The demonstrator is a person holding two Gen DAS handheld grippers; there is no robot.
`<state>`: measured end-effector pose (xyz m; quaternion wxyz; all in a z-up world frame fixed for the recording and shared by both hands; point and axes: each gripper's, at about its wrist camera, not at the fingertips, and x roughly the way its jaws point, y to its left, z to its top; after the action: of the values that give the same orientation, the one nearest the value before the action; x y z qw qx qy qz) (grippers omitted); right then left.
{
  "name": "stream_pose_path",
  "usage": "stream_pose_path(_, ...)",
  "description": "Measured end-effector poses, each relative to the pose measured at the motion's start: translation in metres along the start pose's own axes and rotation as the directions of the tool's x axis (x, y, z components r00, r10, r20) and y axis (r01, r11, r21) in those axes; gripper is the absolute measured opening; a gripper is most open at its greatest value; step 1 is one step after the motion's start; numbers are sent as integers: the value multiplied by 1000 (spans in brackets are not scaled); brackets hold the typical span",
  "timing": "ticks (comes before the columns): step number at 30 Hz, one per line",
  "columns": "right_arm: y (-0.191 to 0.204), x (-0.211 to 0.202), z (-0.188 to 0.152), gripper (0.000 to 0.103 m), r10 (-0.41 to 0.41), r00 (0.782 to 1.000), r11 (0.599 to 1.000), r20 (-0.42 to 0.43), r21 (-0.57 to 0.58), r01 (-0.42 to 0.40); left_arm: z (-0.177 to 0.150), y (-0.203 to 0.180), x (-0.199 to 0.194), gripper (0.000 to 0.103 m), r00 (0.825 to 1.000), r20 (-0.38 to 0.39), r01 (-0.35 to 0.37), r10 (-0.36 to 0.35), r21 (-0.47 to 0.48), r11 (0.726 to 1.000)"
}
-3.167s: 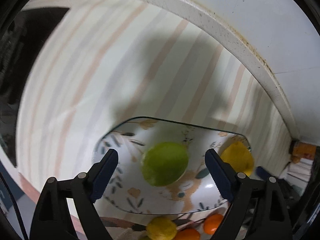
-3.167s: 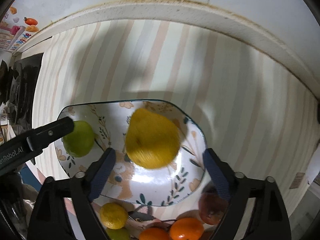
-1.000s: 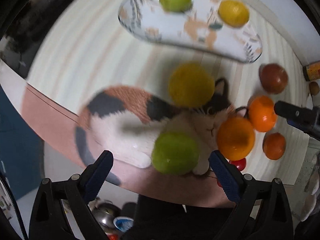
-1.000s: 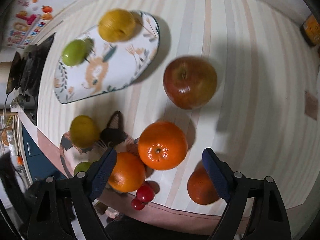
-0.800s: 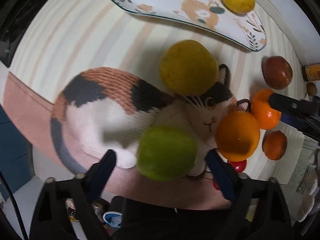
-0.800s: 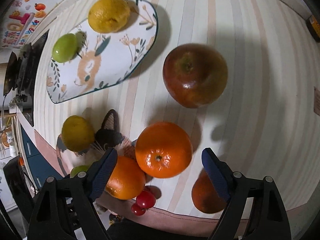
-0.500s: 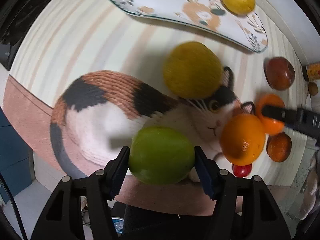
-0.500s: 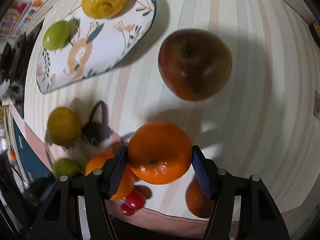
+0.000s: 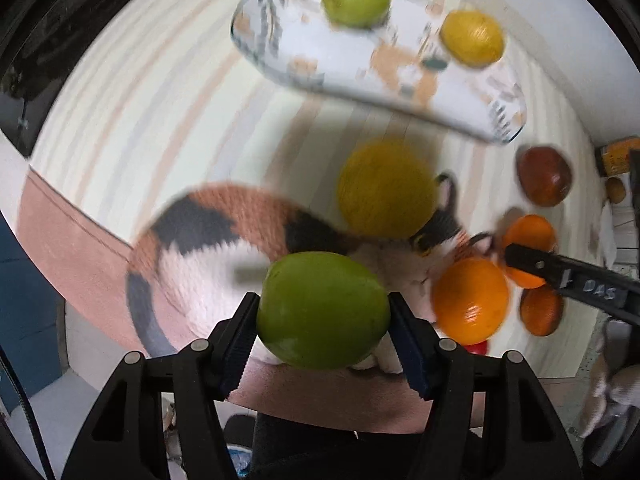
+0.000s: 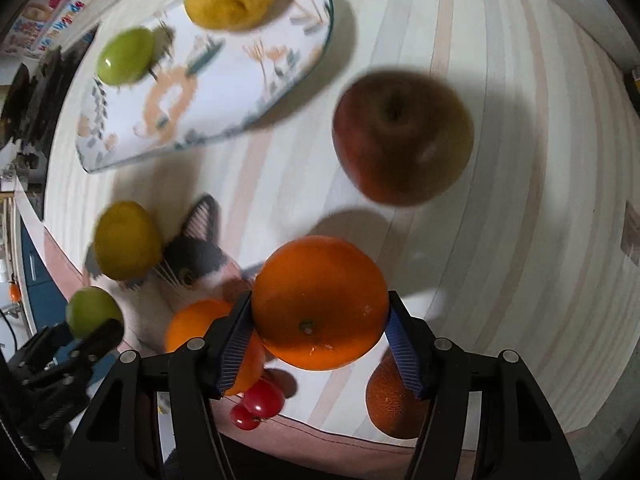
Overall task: Organize fruits
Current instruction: 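Grasp the second green apple with the left gripper while the right gripper grasps a mandarin, then carry the apple and mandarin onto the plate and open both grippers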
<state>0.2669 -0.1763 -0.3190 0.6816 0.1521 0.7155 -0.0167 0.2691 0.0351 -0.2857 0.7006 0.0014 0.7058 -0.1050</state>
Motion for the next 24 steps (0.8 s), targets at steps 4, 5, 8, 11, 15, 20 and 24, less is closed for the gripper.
stream_pose_path(4,17,-23,14,66,30,997,999,66,-12,-30,25,0,-44,61,996,91,18,-19,16,1000)
stream_pose_path(5,21,-28,19,66,39,996,999,81,-16,-38,33,2,-51,61,994,108,17,-19,20,1000)
stream_pose_path(8,40,-36,39,66,60,992,998,112,-25,-58,71,6,-71,61,988,152,-11,5,35,999)
stream_pose_path(11,53,-42,65,66,59,989,998,132,-35,-54,108,14,-73,61,985,164,-54,45,48,997)
stream_pose_path(15,69,-30,89,66,31,991,999,131,-49,-25,147,20,-50,61,988,131,-85,77,57,995)
stream_pose_path(20,80,-11,105,66,-20,992,998,121,-62,27,184,32,-20,61,994,61,-96,92,63,993)
stream_pose_path(24,79,1,111,66,-39,993,997,112,-65,46,190,29,-4,61,991,35,-134,131,94,987)
